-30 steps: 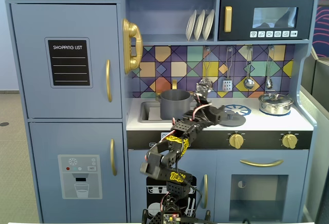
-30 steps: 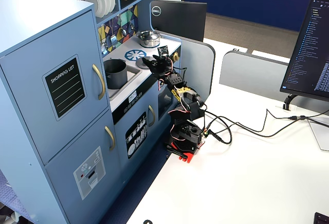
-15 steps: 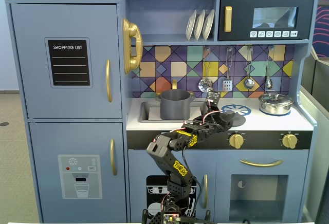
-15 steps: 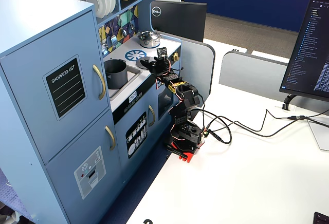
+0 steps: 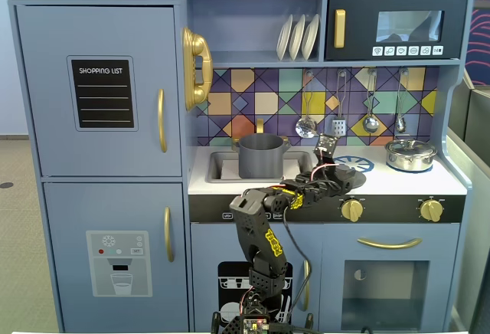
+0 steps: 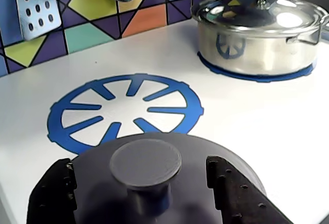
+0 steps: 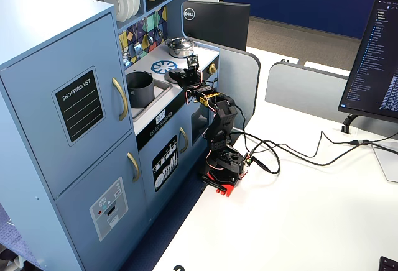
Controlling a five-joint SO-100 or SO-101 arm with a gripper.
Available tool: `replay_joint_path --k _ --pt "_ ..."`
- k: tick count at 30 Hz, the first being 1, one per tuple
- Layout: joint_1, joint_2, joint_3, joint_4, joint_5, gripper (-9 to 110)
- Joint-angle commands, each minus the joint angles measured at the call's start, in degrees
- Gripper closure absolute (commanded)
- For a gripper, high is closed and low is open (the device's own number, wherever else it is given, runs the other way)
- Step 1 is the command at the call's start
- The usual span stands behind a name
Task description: Pick up the lid from the counter and put it on the gray recipient
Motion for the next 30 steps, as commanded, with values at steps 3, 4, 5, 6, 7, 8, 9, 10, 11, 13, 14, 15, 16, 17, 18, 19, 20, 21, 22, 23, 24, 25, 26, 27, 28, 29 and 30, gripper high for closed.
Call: replay_joint_path --k 3,4,5,6,7,8,9,10,11,13,14,15,16,17,18,19,20,21,22,23,24,25,26,27,28,29,30 --pt "-0.8 -3.3 -6.9 -2.4 0.6 79" --pt "-0.9 -3.9 -7.4 -2.3 0.7 79" --pt "-0.9 -4.3 -7.6 -2.0 0.8 79" --pt "-1.0 -4.7 -7.8 -1.8 0.8 79" --pt "-1.1 -4.9 -7.8 -1.8 0.8 80" --pt "-1.1 -5.3 -7.8 -1.6 0.8 82" --pt "-1.3 -5.4 -7.8 -1.6 0.7 85" --pt "-1.5 -5.6 -7.7 -1.4 0.4 90" --pt "-1.7 -5.8 -7.7 -1.4 0.2 94" --pt "-1.8 -6.3 -7.6 -1.2 -0.8 101" --pt "-2.0 -6.3 -7.6 -1.2 -0.5 101" --pt "-2.1 -6.4 -7.6 -1.2 -0.4 101" --pt "-2.2 -6.4 -7.6 -1.2 -0.4 101" --pt "-2.5 -6.4 -7.6 -1.2 -0.4 101" --pt "-2.5 -6.4 -7.7 -1.2 -0.4 102" --pt "-2.6 -6.3 -8.0 -1.2 -0.3 102" --pt "-2.6 -6.2 -8.3 -1.2 -0.4 102" --pt "-2.7 -6.1 -8.7 -1.2 -0.4 102" --pt "-2.8 -5.8 -9.5 -1.2 -0.6 102" --pt "-3.0 -5.4 -10.7 -1.1 -0.7 102" --pt "-3.3 -5.1 -12.1 -0.6 -0.9 102" --pt "-3.5 -4.7 -13.9 0.1 -1.1 102" --pt "-4.0 -4.1 -15.7 1.0 -1.5 102" --pt "-4.5 -3.5 -17.5 2.1 -1.7 102" --pt "-5.2 -2.7 -19.2 3.6 -1.9 102" --pt "-6.0 -1.8 -20.8 5.2 -2.0 102" --pt "-6.9 -0.5 -22.4 7.1 -1.8 102"
